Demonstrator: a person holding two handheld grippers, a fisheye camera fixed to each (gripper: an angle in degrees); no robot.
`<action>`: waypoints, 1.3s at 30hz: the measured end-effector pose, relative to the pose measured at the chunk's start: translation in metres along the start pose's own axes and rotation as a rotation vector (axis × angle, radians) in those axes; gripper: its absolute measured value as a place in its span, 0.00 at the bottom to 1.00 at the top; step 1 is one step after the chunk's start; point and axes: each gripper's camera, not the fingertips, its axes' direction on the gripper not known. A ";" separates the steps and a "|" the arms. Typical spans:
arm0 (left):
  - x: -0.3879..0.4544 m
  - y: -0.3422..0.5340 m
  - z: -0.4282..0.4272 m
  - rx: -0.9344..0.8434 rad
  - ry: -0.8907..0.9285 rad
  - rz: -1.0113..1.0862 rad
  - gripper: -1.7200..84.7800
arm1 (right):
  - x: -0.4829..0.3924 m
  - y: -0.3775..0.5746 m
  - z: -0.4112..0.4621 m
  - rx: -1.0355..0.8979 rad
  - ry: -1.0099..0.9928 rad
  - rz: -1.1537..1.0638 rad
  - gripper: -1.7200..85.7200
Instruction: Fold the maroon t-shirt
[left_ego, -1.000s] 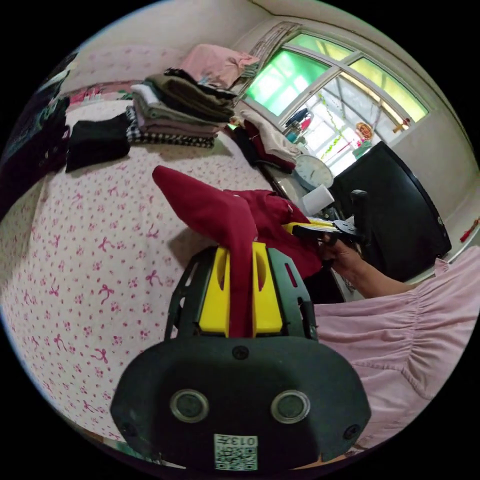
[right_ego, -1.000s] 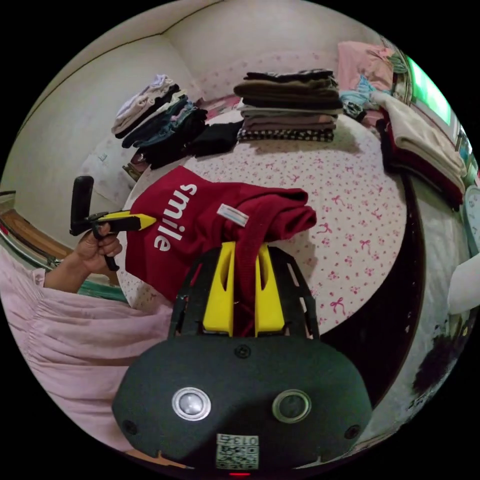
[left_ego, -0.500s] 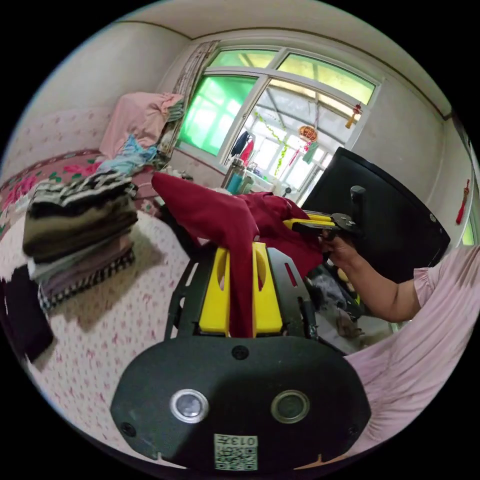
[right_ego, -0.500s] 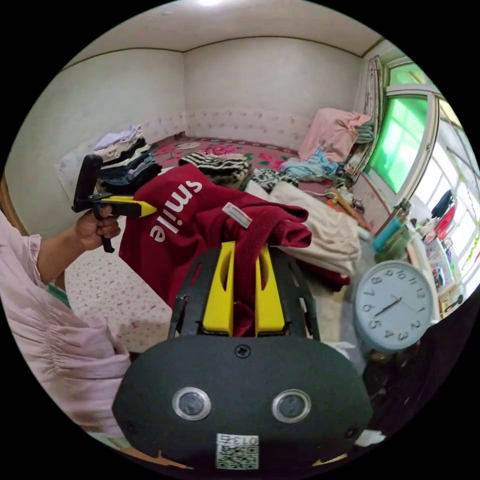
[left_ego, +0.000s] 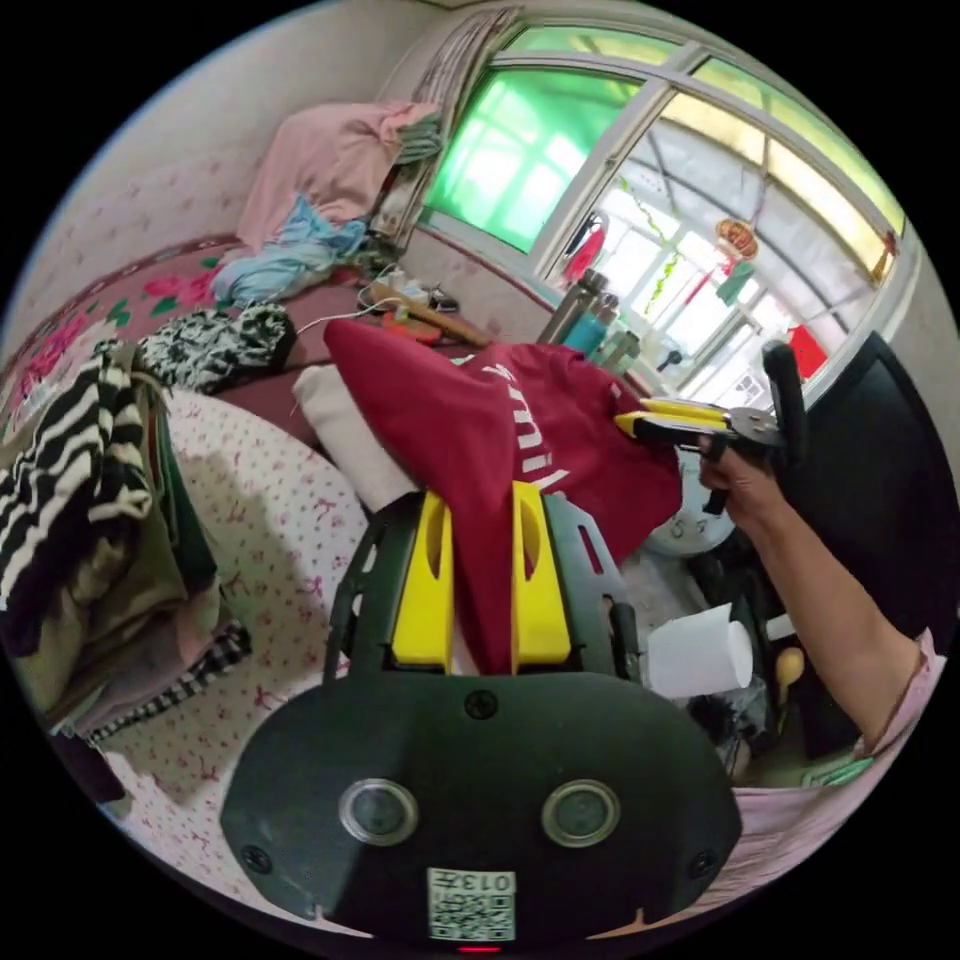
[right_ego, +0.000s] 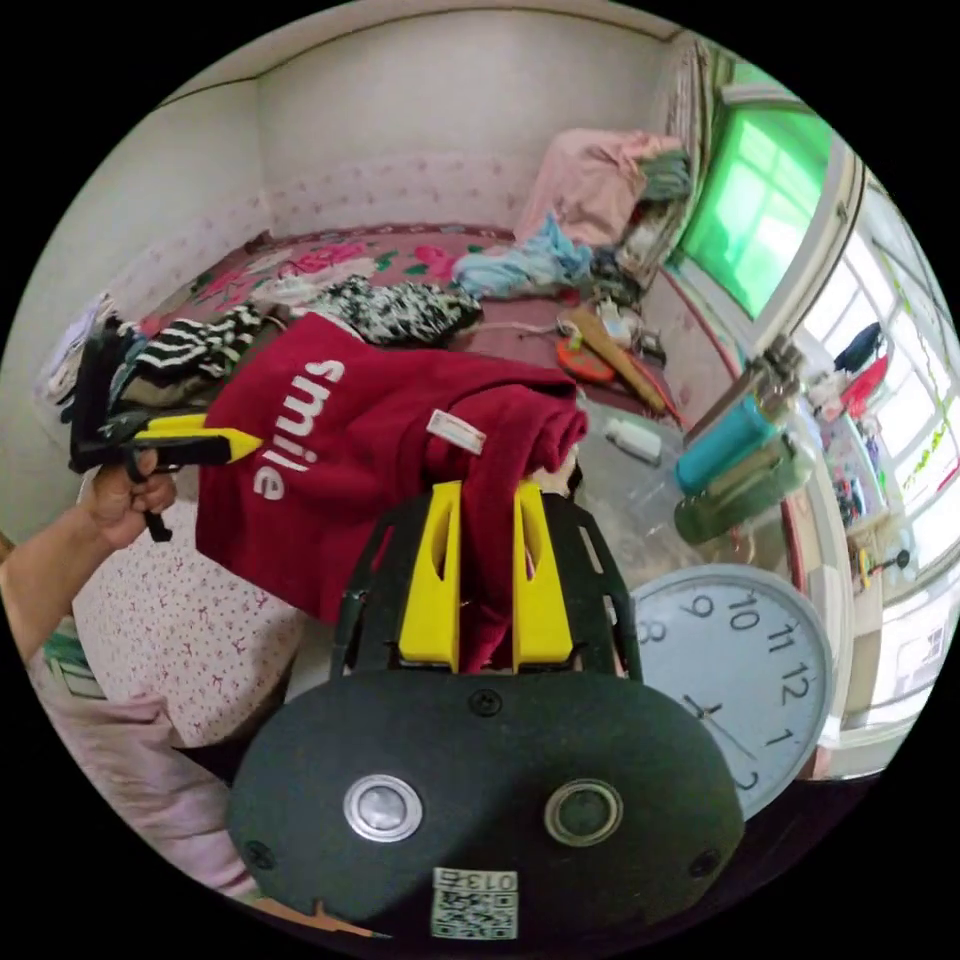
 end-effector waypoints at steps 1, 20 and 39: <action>-0.006 0.006 0.009 -0.008 -0.013 -0.024 0.13 | 0.007 -0.001 0.012 -0.038 0.007 0.027 0.13; 0.104 0.015 0.079 -0.076 -0.515 0.355 0.02 | -0.056 -0.033 0.088 -0.058 0.206 -0.197 0.02; 0.024 0.269 -0.087 0.012 -0.464 -0.153 0.02 | -0.257 -0.043 0.028 0.324 -0.139 -0.397 0.02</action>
